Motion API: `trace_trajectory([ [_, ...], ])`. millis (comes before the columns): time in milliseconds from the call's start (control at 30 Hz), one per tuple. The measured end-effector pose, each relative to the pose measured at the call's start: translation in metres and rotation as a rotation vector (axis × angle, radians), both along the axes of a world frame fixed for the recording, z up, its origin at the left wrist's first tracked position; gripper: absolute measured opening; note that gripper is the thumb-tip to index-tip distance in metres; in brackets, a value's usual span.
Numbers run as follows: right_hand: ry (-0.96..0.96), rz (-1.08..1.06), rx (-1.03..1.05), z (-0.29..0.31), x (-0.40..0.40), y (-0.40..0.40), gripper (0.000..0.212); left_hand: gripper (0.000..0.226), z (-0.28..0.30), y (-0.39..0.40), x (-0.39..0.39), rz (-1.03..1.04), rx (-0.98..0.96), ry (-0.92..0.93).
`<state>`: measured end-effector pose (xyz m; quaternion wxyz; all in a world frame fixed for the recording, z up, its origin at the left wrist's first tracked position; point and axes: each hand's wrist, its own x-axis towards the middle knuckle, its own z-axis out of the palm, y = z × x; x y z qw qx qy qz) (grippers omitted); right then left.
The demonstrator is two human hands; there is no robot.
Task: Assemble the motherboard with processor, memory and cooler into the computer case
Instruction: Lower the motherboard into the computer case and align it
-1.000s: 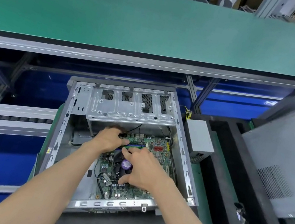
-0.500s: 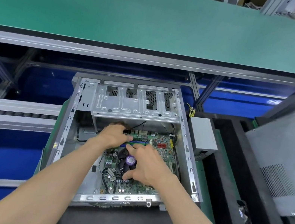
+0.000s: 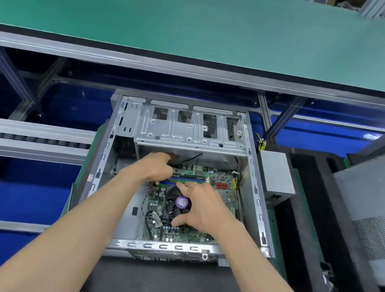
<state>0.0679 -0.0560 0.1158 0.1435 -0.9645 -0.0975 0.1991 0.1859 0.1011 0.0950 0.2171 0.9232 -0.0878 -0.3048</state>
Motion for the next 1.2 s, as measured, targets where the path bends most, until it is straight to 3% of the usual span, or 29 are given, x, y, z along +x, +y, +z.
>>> trace_trajectory([
  [133, 0.009, -0.026, 0.033, 0.001, 0.0, -0.001, 0.11, 0.065, 0.015, 0.012, -0.009, 0.024, -0.012, -0.047],
  [233, 0.003, -0.031, 0.038, 0.004, -0.002, -0.002, 0.109, 0.064, 0.026, 0.011, -0.027, 0.013, -0.139, -0.124],
  [433, -0.036, -0.071, 0.087, 0.016, -0.006, -0.006, 0.109, 0.046, 0.036, 0.001, -0.057, -0.014, -0.326, -0.216],
  [733, -0.352, -0.389, 0.413, 0.073, -0.041, -0.055, 0.053, 0.025, 0.062, -0.035, -0.078, -0.06, -0.456, -0.453],
  [900, -0.475, -0.634, 0.452, 0.089, -0.079, -0.114, 0.033, 0.023, 0.076, -0.098, -0.101, -0.276, -0.583, -0.477],
  [1067, -0.416, -0.804, 0.474, 0.07, -0.121, -0.171, 0.028, 0.025, 0.079, -0.162, -0.12, -0.479, -0.513, -0.467],
  [1200, -0.323, -0.856, 0.469, 0.043, -0.146, -0.207, 0.028, 0.027, 0.08, -0.21, -0.133, -0.599, -0.245, -0.443],
])
